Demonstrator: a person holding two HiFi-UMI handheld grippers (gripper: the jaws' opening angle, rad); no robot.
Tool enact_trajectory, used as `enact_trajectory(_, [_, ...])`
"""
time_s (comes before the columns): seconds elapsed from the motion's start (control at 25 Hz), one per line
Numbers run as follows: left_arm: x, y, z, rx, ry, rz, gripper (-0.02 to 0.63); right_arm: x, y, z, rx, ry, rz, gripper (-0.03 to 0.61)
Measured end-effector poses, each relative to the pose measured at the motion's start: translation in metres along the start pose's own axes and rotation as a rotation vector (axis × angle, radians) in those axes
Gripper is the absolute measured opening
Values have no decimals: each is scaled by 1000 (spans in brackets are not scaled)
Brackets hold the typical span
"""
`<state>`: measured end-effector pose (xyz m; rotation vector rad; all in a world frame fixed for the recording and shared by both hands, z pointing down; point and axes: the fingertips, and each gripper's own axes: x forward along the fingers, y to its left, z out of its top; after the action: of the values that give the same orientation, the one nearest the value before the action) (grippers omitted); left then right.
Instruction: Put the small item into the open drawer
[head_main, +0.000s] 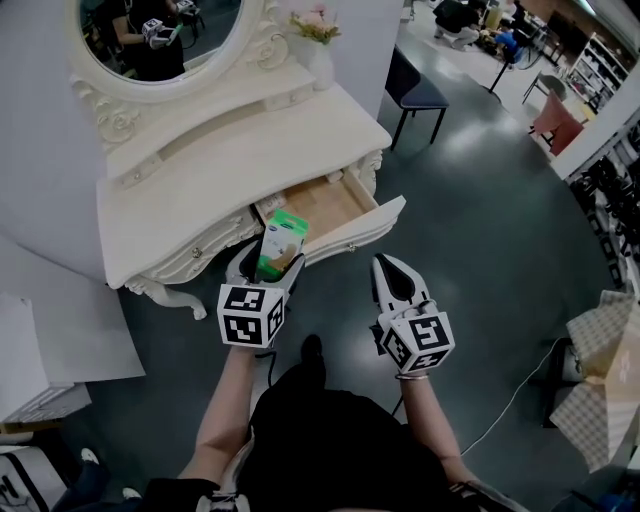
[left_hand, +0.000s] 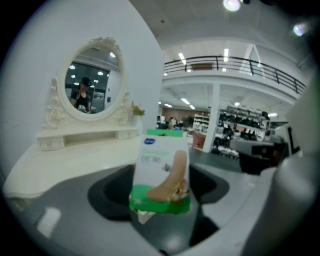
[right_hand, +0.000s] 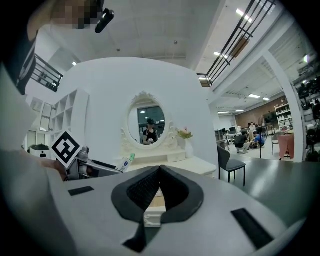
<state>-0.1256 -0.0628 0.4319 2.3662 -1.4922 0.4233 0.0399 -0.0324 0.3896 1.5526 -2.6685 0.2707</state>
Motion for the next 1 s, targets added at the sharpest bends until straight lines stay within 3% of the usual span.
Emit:
enact_trajectory(0.44, [47, 30, 32, 17, -29, -51, 353, 48, -22, 13, -13, -5, -61, -3])
enact_trajectory(1.0, [79, 47, 57, 25, -42, -45, 353, 74, -52, 22, -6, -16, -81, -3])
